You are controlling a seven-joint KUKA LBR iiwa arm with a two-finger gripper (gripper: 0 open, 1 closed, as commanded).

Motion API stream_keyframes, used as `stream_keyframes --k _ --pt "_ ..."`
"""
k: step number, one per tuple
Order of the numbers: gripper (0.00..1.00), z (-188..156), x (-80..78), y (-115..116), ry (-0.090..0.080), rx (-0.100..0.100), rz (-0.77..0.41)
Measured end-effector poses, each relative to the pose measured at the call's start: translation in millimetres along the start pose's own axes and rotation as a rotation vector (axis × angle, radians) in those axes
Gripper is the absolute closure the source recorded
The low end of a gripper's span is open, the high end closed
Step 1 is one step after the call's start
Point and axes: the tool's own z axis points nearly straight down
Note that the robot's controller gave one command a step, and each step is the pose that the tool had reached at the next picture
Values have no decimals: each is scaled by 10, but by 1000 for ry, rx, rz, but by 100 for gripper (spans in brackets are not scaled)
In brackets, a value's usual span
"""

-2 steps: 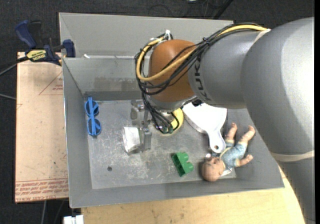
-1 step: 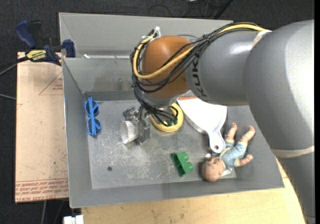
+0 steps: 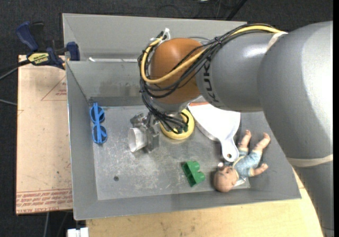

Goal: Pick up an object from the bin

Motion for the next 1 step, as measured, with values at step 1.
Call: stream_keyframes --k 1 --pt "100 -1843 144 85 -13 2 -42"
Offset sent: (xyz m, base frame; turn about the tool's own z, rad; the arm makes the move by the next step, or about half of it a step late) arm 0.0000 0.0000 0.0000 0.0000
